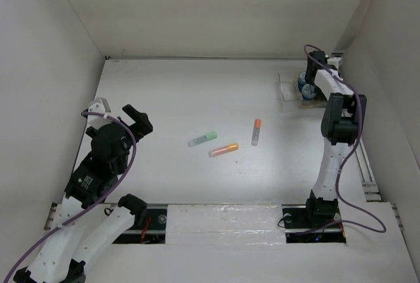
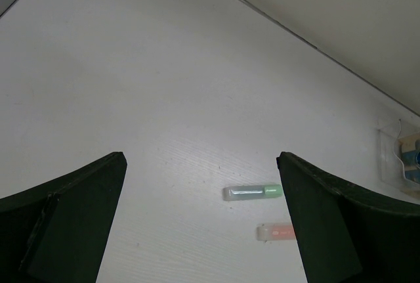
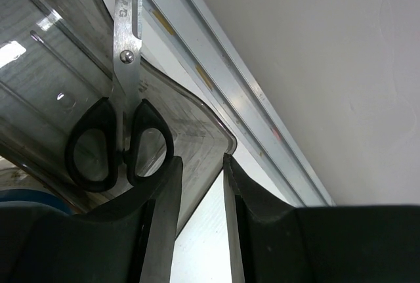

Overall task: Sort the stationery into containers
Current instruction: Place the scissors in the storage box.

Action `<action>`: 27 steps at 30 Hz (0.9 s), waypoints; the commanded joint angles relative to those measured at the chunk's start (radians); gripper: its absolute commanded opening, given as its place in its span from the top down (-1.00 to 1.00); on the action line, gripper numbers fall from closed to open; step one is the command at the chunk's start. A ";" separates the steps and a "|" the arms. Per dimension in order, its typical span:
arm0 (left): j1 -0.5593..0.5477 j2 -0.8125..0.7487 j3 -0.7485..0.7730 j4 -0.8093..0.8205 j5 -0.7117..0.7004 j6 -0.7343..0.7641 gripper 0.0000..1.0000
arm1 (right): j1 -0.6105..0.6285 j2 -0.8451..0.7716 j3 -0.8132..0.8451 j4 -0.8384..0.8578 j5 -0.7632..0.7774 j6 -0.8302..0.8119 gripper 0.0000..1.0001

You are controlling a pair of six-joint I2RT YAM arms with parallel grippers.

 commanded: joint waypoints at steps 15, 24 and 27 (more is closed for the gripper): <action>0.004 0.003 -0.006 0.017 -0.020 -0.004 -1.00 | -0.097 -0.190 -0.096 0.177 -0.386 0.050 0.05; 0.004 0.012 -0.006 0.017 -0.020 -0.004 -1.00 | -0.161 -0.230 -0.150 0.351 -0.550 0.134 -0.11; 0.004 0.022 -0.006 0.017 -0.020 -0.004 -1.00 | -0.161 -0.242 -0.150 0.385 -0.550 0.155 -0.14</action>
